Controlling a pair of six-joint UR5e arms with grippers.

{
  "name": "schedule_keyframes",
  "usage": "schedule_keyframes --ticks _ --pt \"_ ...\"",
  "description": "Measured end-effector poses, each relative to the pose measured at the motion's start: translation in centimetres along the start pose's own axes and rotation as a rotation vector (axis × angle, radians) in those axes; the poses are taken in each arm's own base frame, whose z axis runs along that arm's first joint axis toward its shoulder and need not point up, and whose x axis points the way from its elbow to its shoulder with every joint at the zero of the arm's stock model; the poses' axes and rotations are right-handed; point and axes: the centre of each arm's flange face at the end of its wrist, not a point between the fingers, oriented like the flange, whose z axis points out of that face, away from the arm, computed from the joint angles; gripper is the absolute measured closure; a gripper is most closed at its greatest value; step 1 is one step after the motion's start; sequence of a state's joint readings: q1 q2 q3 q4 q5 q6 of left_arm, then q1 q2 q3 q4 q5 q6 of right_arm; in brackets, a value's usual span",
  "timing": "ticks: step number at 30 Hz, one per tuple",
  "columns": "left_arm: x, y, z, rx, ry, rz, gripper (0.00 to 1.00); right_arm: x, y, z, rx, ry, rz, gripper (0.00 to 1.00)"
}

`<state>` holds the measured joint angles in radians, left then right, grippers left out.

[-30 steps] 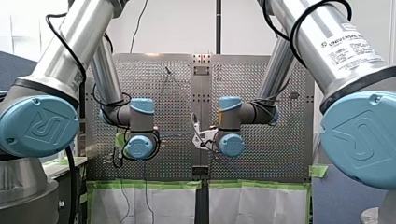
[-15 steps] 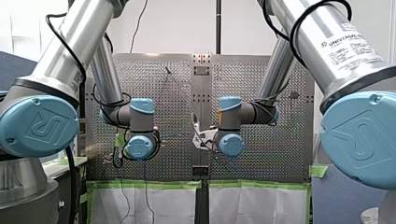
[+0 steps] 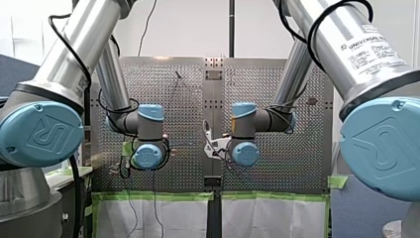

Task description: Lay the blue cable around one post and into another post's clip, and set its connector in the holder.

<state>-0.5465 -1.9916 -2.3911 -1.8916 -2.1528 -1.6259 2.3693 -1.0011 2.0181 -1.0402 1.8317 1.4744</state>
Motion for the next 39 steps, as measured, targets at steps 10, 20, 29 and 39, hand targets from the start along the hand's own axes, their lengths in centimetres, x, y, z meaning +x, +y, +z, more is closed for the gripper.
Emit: schedule_keyframes --ticks 10,20,29,39 --pt "0.0 0.0 0.0 0.0 0.0 0.0 0.0 0.0 0.0 0.0 0.0 0.0 0.0 1.0" --pt "0.0 0.0 0.0 0.0 0.0 0.0 0.0 0.0 0.0 0.0 0.0 0.0 0.0 1.0" --pt "0.0 0.0 -0.1 0.0 0.002 0.0 0.0 0.0 0.0 0.0 0.0 0.0 0.0 1.0" --pt "0.1 0.0 -0.2 0.001 0.005 0.0 0.0 -2.8 0.3 -0.7 0.006 -0.09 -0.028 1.0"
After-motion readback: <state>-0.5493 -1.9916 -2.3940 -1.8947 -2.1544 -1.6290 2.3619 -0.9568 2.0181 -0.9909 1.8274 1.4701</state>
